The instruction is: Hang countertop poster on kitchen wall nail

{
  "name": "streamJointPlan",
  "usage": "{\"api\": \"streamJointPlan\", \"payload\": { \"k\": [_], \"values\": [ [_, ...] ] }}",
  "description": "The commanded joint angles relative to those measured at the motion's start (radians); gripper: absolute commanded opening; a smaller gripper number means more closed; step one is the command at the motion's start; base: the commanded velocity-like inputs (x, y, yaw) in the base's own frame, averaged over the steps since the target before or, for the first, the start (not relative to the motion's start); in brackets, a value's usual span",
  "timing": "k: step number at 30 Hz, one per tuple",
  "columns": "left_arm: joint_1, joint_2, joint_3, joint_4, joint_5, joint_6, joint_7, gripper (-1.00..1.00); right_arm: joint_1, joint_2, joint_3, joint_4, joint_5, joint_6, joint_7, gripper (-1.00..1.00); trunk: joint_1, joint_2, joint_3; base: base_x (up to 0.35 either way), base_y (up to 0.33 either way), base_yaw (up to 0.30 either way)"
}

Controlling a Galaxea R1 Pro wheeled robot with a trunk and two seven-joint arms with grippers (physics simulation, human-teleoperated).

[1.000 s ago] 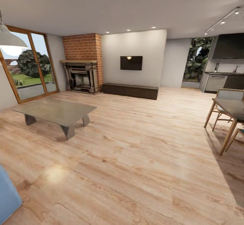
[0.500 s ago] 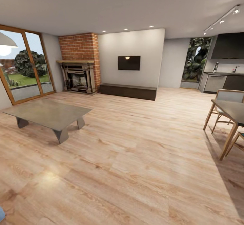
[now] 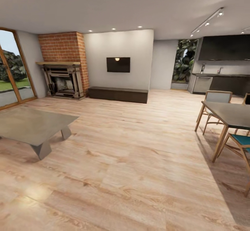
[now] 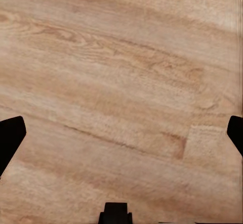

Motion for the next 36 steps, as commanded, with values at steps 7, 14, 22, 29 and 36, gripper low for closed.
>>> {"api": "streamJointPlan", "payload": {
  "k": [7,14,22,29,36],
  "values": [
    [0.001,0.000,0.001,-0.001,-0.001,-0.001,0.000,1.00,-0.001,0.000,0.000,0.001,0.000,-0.003,0.000,1.00,0.001,0.000,-0.001,0.333,0.000,-0.299],
    [0.001,0.000,0.001,-0.001,0.000,-0.001,0.000,1.00,-0.001,0.000,0.000,0.001,0.000,-0.003,0.000,1.00,0.001,0.000,-0.001,0.333,0.000,-0.281],
    [0.001,0.000,0.001,-0.001,0.000,-0.002,0.000,1.00,-0.001,-0.001,0.002,0.002,0.004,-0.005,0.000,1.00,0.001,0.000,-0.001,0.333,0.000,-0.064],
    [0.001,0.000,0.001,-0.001,0.000,-0.002,0.000,1.00,-0.001,-0.001,0.003,0.003,0.005,-0.004,0.000,1.00,0.001,0.000,-0.001,0.333,0.000,-0.004],
    [0.001,0.000,0.001,-0.001,0.000,-0.002,0.000,1.00,-0.001,0.000,0.000,0.019,-0.002,0.000,0.001,1.00,0.001,0.000,-0.001,0.333,0.000,0.000]
  ]
}}
